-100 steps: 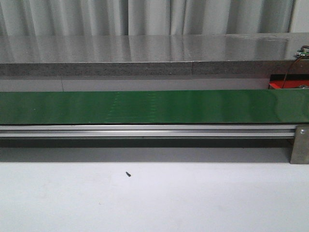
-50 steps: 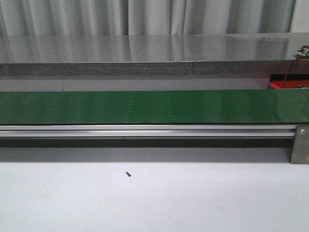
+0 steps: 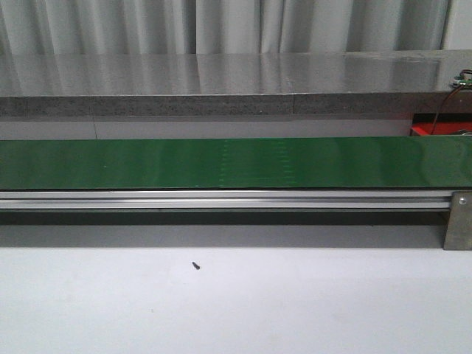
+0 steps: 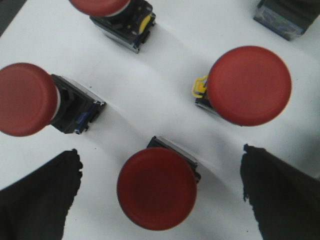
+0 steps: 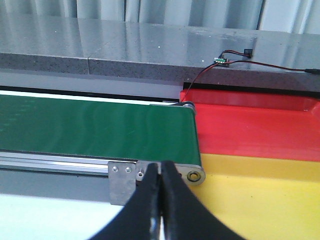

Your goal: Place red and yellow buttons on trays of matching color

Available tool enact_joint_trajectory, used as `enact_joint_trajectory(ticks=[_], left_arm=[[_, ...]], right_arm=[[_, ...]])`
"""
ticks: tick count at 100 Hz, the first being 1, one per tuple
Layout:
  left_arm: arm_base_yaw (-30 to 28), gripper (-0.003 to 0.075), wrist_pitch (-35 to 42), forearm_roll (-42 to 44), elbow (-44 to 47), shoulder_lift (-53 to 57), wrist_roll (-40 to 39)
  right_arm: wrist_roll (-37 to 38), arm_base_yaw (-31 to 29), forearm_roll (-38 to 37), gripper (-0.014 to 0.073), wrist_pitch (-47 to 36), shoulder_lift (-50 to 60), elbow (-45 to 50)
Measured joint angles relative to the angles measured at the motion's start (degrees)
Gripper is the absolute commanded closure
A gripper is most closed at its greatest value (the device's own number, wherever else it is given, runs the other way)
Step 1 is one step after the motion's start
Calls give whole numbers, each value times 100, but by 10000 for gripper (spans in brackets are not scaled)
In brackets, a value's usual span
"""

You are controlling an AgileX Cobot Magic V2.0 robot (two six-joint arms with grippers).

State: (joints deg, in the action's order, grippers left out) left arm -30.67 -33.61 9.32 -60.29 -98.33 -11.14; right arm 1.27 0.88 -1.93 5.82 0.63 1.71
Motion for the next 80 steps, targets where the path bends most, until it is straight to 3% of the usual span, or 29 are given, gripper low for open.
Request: enact_joint_trajectory(ticks=[31, 64, 80], left_arm=[[0, 129, 78, 3, -11, -249, 0], [0, 593, 154, 3, -21, -249, 0], [0, 703, -26, 13, -99, -249, 0]], right_arm=[[0, 0, 0, 661, 0, 0, 0], [0, 0, 0, 661, 0, 0, 0], [0, 0, 0, 661, 0, 0, 0]])
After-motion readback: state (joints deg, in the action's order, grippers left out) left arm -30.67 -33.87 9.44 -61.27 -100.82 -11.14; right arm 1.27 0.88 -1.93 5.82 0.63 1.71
